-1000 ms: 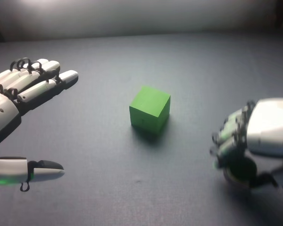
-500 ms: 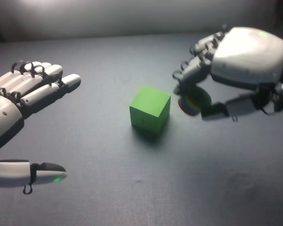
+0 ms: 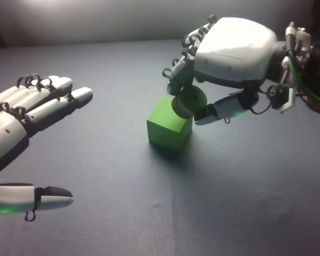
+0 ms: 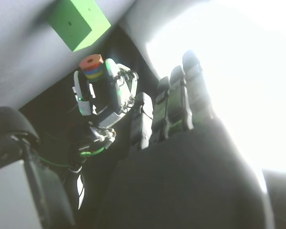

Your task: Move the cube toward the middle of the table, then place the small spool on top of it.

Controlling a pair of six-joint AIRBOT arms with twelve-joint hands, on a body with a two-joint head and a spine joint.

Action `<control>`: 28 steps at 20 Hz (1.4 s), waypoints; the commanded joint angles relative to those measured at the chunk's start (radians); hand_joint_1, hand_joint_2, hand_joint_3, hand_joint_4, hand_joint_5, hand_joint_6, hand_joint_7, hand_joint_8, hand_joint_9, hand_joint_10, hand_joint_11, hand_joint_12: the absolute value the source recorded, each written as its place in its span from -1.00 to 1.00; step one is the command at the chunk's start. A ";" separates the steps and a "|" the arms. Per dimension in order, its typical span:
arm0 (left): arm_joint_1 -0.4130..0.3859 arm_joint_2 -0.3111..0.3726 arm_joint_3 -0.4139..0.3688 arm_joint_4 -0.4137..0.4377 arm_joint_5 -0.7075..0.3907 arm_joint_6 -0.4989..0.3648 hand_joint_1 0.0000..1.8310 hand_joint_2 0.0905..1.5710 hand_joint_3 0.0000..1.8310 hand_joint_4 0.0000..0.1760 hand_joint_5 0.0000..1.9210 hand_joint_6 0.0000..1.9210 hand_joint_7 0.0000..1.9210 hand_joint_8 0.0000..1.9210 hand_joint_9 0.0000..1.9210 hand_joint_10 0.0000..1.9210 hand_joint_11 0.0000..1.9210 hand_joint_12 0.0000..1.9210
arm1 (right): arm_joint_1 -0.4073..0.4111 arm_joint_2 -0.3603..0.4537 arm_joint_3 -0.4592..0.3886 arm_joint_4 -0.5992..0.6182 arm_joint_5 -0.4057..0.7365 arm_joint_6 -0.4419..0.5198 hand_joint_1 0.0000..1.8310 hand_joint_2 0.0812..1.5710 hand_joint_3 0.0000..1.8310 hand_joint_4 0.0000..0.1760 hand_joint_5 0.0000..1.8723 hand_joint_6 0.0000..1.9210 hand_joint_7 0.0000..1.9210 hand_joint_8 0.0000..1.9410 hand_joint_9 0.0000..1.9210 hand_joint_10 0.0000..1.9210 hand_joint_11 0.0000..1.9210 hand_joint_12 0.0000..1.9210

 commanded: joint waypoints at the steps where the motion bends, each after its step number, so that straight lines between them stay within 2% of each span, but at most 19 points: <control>1: -0.007 -0.001 0.004 -0.005 -0.126 -0.001 -0.08 0.05 -1.00 0.60 -0.95 -0.99 -0.96 -1.00 -0.96 -0.99 -0.98 -0.74 | 0.018 -0.008 0.010 0.027 0.077 -0.004 0.39 0.25 -1.00 -1.00 0.38 -0.66 0.23 -0.19 0.12 -0.02 -0.14 0.63; 4: -0.008 -0.005 0.007 -0.003 -0.125 -0.003 -0.11 0.08 -1.00 0.58 -0.97 -1.00 -0.98 -1.00 -0.96 -1.00 -1.00 -0.65 | 0.035 -0.043 0.035 0.003 0.041 -0.004 0.38 0.26 -1.00 -0.95 0.38 -0.61 0.21 -0.19 0.04 -0.14 -0.26 0.50; 5: -0.009 -0.005 0.008 -0.002 -0.124 -0.004 -0.12 0.08 -1.00 0.55 -0.97 -1.00 -0.98 -1.00 -0.96 -1.00 -1.00 -0.65 | 0.040 -0.051 0.040 -0.006 0.031 -0.006 0.37 0.26 -1.00 -0.65 0.34 -0.50 0.23 -0.28 0.02 -0.29 -0.43 0.49; 6: -0.009 -0.006 0.009 -0.002 -0.124 -0.006 -0.12 0.08 -1.00 0.66 -0.97 -1.00 -0.97 -1.00 -0.96 -1.00 -1.00 -0.67 | 0.044 -0.059 0.044 -0.010 0.021 -0.013 0.37 0.27 -1.00 -0.65 0.31 -0.40 0.19 -0.27 0.02 -0.40 -0.44 0.45; 7: -0.009 -0.007 0.010 -0.001 -0.124 -0.008 -0.12 0.08 -1.00 0.60 -0.96 -1.00 -0.96 -1.00 -0.96 -1.00 -1.00 -0.66 | 0.046 -0.065 0.046 -0.014 0.013 -0.019 0.37 0.28 -1.00 -0.87 0.27 -0.27 0.22 -0.37 0.04 -0.56 -0.46 0.30; 8: -0.010 -0.008 0.011 0.001 -0.122 -0.009 -0.11 0.08 -1.00 0.50 -0.95 -1.00 -0.97 -1.00 -0.97 -1.00 -1.00 -0.66 | 0.047 -0.070 0.050 -0.016 0.006 -0.019 0.37 0.27 -1.00 -0.80 0.25 -0.24 0.26 -0.46 0.05 -0.74 -0.69 0.26; 9: -0.011 -0.010 0.012 0.001 -0.121 -0.010 -0.11 0.08 -1.00 0.54 -0.95 -1.00 -0.96 -1.00 -0.96 -1.00 -1.00 -0.63 | 0.047 -0.075 0.054 -0.016 0.000 -0.019 0.31 0.27 -1.00 -1.00 0.25 -0.31 0.13 -0.80 0.00 -0.88 -0.71 0.16; 11: -0.013 -0.013 0.013 0.002 -0.120 -0.014 -0.11 0.08 -1.00 0.70 -0.95 -1.00 -0.97 -1.00 -0.96 -1.00 -1.00 -0.59 | 0.047 -0.078 0.058 -0.018 -0.011 -0.020 0.38 0.27 -1.00 -1.00 0.39 -0.64 0.17 -0.16 0.25 -0.83 -0.39 0.45; 12: -0.013 -0.013 0.014 0.003 -0.120 -0.014 -0.11 0.08 -1.00 0.62 -0.95 -1.00 -0.97 -1.00 -0.96 -1.00 -1.00 -0.61 | 0.047 -0.079 0.058 -0.019 -0.015 -0.023 0.39 0.27 -1.00 -1.00 0.39 -0.73 0.18 -0.10 0.30 -0.79 -0.25 0.43; 13: -0.013 -0.014 0.014 0.003 -0.121 -0.015 -0.12 0.08 -1.00 0.61 -0.97 -1.00 -0.97 -1.00 -0.96 -1.00 -1.00 -0.63 | 0.047 -0.080 0.057 -0.019 -0.017 -0.029 0.38 0.29 -1.00 -1.00 0.27 -0.50 0.21 -0.16 0.26 -0.81 -0.26 0.35; 14: -0.013 -0.014 0.013 0.003 -0.122 -0.015 -0.11 0.07 -1.00 0.63 -0.95 -0.99 -0.96 -1.00 -0.96 -1.00 -1.00 -0.63 | 0.047 -0.080 0.056 -0.019 -0.019 -0.033 0.28 0.32 -0.98 -1.00 0.15 -0.18 0.06 -0.60 0.15 -0.88 -0.37 0.24; 15: -0.013 -0.014 0.013 0.003 -0.123 -0.016 -0.11 0.08 -1.00 0.59 -0.96 -1.00 -0.97 -1.00 -0.96 -1.00 -1.00 -0.63 | 0.047 -0.080 0.055 -0.019 -0.022 -0.039 0.22 0.24 -1.00 -1.00 -0.05 -0.61 0.05 -0.81 0.12 -0.91 -0.36 0.17; 17: -0.013 -0.014 0.013 0.003 -0.124 -0.017 -0.11 0.07 -1.00 0.44 -0.95 -1.00 -0.97 -1.00 -0.94 -1.00 -1.00 -0.58 | 0.047 -0.080 0.054 -0.019 -0.027 -0.040 0.10 0.16 -1.00 -1.00 -0.33 -0.97 -0.26 -0.99 -0.15 -1.00 -0.52 0.09; 19: -0.015 -0.017 0.013 0.003 -0.125 -0.018 -0.12 0.08 -1.00 0.65 -0.97 -1.00 -0.98 -1.00 -0.93 -1.00 -1.00 -0.61 | 0.047 -0.080 0.055 -0.018 -0.030 -0.040 0.03 0.11 -1.00 -0.06 -0.55 -1.00 -0.49 -1.00 -0.36 -1.00 -0.68 -0.01; 22: -0.015 -0.018 0.013 0.003 -0.125 -0.020 -0.12 0.07 -1.00 0.67 -0.98 -1.00 -0.97 -1.00 -0.93 -1.00 -1.00 -0.62 | 0.047 -0.080 0.055 -0.018 -0.031 -0.040 0.03 0.10 -1.00 0.73 -0.72 -1.00 -0.63 -1.00 -0.52 -1.00 -0.85 -0.10; 24: -0.015 -0.019 0.013 0.002 -0.129 -0.022 -0.10 0.07 -1.00 0.62 -0.96 -1.00 -0.97 -1.00 -0.92 -1.00 -1.00 -0.58 | 0.047 -0.080 0.050 -0.008 -0.029 -0.040 0.02 0.09 -1.00 0.90 -0.80 -1.00 -0.69 -1.00 -0.55 -1.00 -0.90 -0.07; 25: -0.016 -0.020 0.013 0.002 -0.133 -0.023 -0.09 0.07 -1.00 0.59 -0.96 -1.00 -0.96 -1.00 -0.91 -1.00 -1.00 -0.57 | 0.047 -0.079 0.045 0.001 -0.021 -0.040 0.00 0.10 -1.00 0.74 -0.86 -1.00 -0.72 -1.00 -0.60 -1.00 -0.98 -0.02; 27: -0.017 -0.021 0.013 -0.001 -0.148 -0.024 -0.09 0.07 -1.00 0.60 -0.99 -1.00 -0.97 -1.00 -0.94 -1.00 -1.00 -0.63 | 0.047 -0.054 0.028 0.037 0.015 -0.040 -0.19 0.14 -1.00 0.99 -0.97 -1.00 -0.82 -1.00 -0.70 -1.00 -1.00 0.00; 28: -0.018 -0.021 0.013 -0.003 -0.163 -0.026 -0.10 0.07 -1.00 0.62 -0.99 -1.00 -0.98 -1.00 -0.95 -1.00 -1.00 -0.64 | 0.047 -0.018 0.006 0.076 0.058 -0.040 -0.34 0.23 -1.00 0.60 -0.92 -1.00 -0.81 -1.00 -0.66 -0.99 -0.96 0.13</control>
